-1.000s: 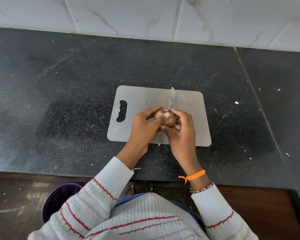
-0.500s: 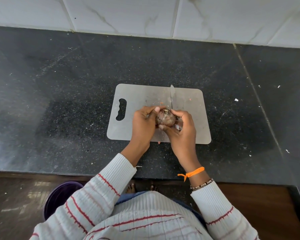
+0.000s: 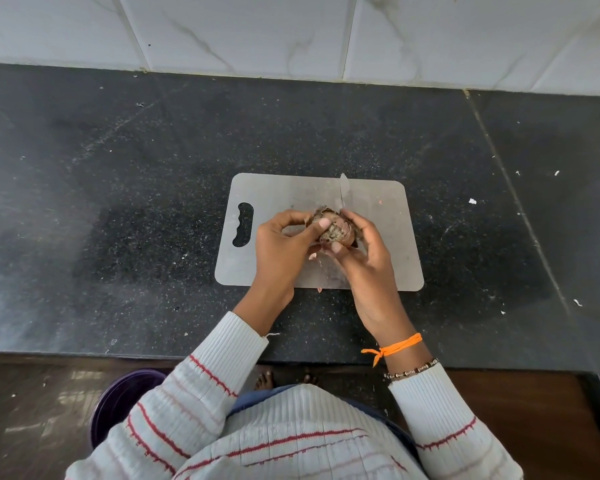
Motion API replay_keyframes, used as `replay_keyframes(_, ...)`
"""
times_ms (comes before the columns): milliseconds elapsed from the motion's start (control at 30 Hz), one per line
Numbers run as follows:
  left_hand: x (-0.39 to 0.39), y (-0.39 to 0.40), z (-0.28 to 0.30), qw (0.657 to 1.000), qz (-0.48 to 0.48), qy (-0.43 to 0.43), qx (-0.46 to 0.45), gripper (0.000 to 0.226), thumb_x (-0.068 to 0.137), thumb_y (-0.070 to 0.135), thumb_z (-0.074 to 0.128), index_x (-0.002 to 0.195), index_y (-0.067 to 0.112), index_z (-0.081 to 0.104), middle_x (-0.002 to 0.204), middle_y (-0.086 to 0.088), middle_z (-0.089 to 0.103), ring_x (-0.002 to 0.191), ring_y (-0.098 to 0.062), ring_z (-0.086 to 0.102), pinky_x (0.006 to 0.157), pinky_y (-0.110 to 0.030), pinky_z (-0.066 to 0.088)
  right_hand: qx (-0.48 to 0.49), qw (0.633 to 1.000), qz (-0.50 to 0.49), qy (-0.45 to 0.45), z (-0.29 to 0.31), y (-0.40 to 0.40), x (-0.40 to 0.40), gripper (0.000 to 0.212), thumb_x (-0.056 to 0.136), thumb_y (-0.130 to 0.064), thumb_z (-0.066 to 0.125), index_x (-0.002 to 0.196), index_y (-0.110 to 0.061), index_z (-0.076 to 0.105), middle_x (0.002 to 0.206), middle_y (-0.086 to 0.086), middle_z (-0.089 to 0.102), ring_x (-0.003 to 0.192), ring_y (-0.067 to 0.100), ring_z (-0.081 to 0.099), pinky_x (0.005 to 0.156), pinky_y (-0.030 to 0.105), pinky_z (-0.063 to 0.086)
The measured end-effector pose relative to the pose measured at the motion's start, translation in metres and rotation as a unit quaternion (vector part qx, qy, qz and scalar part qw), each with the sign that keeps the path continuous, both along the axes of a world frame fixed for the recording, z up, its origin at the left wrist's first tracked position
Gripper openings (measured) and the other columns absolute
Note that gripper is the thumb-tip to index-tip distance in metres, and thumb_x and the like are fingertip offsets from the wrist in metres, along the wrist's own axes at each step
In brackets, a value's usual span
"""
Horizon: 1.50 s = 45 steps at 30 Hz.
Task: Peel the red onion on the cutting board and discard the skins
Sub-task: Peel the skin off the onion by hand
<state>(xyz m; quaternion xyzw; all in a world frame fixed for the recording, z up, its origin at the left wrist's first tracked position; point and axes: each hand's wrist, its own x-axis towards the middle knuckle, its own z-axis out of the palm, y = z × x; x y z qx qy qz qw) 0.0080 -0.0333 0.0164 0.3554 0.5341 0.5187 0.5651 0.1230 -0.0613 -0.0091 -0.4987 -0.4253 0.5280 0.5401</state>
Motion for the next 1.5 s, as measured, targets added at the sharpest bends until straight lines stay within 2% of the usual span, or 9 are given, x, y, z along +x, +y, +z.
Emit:
replay_keyframes(200,-0.003,0.003,-0.008,0.999,-0.010,0.032,-0.009,0.013,0.080,0.006,0.068,0.069,0.010,0.062,0.069,-0.004,0.067,0.070,-0.020,0.066,0.075,-0.044,0.058,-0.012,1.000,-0.017,-0.008,-0.003,0.000,0.001,0.043,0.080,-0.013,0.070,0.118,-0.026,0.055,0.123,0.000,0.059,0.115,0.017,0.057,0.099,0.044,0.048)
replay_keyframes(367,-0.011,0.008,-0.008,0.996,0.015,-0.064,-0.063,0.012,0.090,0.004,0.054,0.078,0.006,0.052,0.074,-0.008,0.062,0.059,-0.010,0.065,0.060,-0.026,0.059,-0.053,0.979,0.040,0.192,0.001,0.000,0.006,0.040,0.087,0.004,0.049,0.124,-0.013,0.050,0.137,0.017,0.049,0.125,0.030,0.050,0.099,0.033,0.048)
replay_keyframes(467,-0.015,0.011,-0.007,0.996,0.004,-0.064,-0.059,0.014,0.089,-0.005,0.051,0.090,0.008,0.055,0.086,-0.006,0.063,0.071,-0.010,0.065,0.069,-0.028,0.058,-0.067,0.965,0.061,0.247,0.001,0.000,0.012,0.048,0.082,0.008,0.048,0.127,-0.010,0.050,0.137,0.020,0.047,0.127,0.033,0.047,0.100,0.035,0.046)
replay_keyframes(600,-0.012,0.010,-0.001,0.998,-0.064,0.005,-0.021,0.013,0.087,0.009,0.059,0.099,0.013,0.065,0.096,0.000,0.065,0.091,-0.015,0.061,0.087,-0.036,0.054,-0.045,0.979,0.057,0.188,0.001,-0.002,0.010,0.047,0.086,0.011,0.049,0.127,-0.010,0.051,0.130,0.014,0.054,0.124,0.030,0.051,0.102,0.038,0.045)
replay_keyframes(967,-0.007,0.011,-0.003,0.973,-0.055,0.217,0.060,0.010,0.079,0.011,0.070,0.071,0.016,0.066,0.072,-0.002,0.069,0.070,-0.020,0.065,0.071,-0.037,0.057,-0.026,1.000,-0.008,-0.001,-0.004,0.002,0.003,0.049,0.070,-0.012,0.077,0.114,-0.019,0.057,0.119,0.012,0.061,0.109,0.021,0.062,0.097,0.051,0.048)
replay_keyframes(1100,-0.009,0.016,-0.010,0.977,-0.034,0.206,0.048,0.013,0.082,0.012,0.066,0.072,0.017,0.063,0.067,0.003,0.063,0.061,-0.009,0.056,0.062,-0.027,0.051,-0.024,0.999,0.009,0.046,-0.005,0.004,0.006,0.047,0.071,-0.018,0.076,0.115,-0.021,0.058,0.119,0.011,0.063,0.113,0.024,0.059,0.101,0.049,0.045)
replay_keyframes(1233,-0.009,0.020,-0.018,0.985,-0.014,0.172,0.019,0.014,0.084,0.011,0.064,0.071,0.016,0.061,0.066,-0.001,0.062,0.058,-0.011,0.056,0.061,-0.030,0.051,-0.049,0.976,0.046,0.208,-0.002,0.004,0.007,0.076,0.055,-0.036,0.087,0.119,-0.013,0.054,0.117,0.011,0.060,0.105,0.020,0.062,0.086,0.028,0.054)
replay_keyframes(1367,-0.014,0.025,-0.018,0.987,0.009,0.159,0.011,0.016,0.084,0.006,0.064,0.072,0.015,0.060,0.068,-0.001,0.062,0.052,0.000,0.058,0.055,-0.018,0.050,-0.067,0.944,0.068,0.315,-0.001,0.005,0.010,0.075,0.057,-0.039,0.086,0.119,-0.012,0.054,0.114,0.007,0.065,0.104,0.018,0.063,0.093,0.031,0.052)
replay_keyframes(1500,-0.012,0.024,-0.014,0.987,-0.013,0.160,0.032,0.022,0.087,-0.002,0.055,0.084,0.016,0.066,0.083,0.002,0.067,0.073,-0.007,0.061,0.066,-0.015,0.051,-0.076,0.940,0.068,0.324,0.001,0.004,0.015,0.075,0.055,-0.040,0.086,0.118,-0.014,0.056,0.111,0.004,0.067,0.098,0.014,0.065,0.082,0.023,0.054)
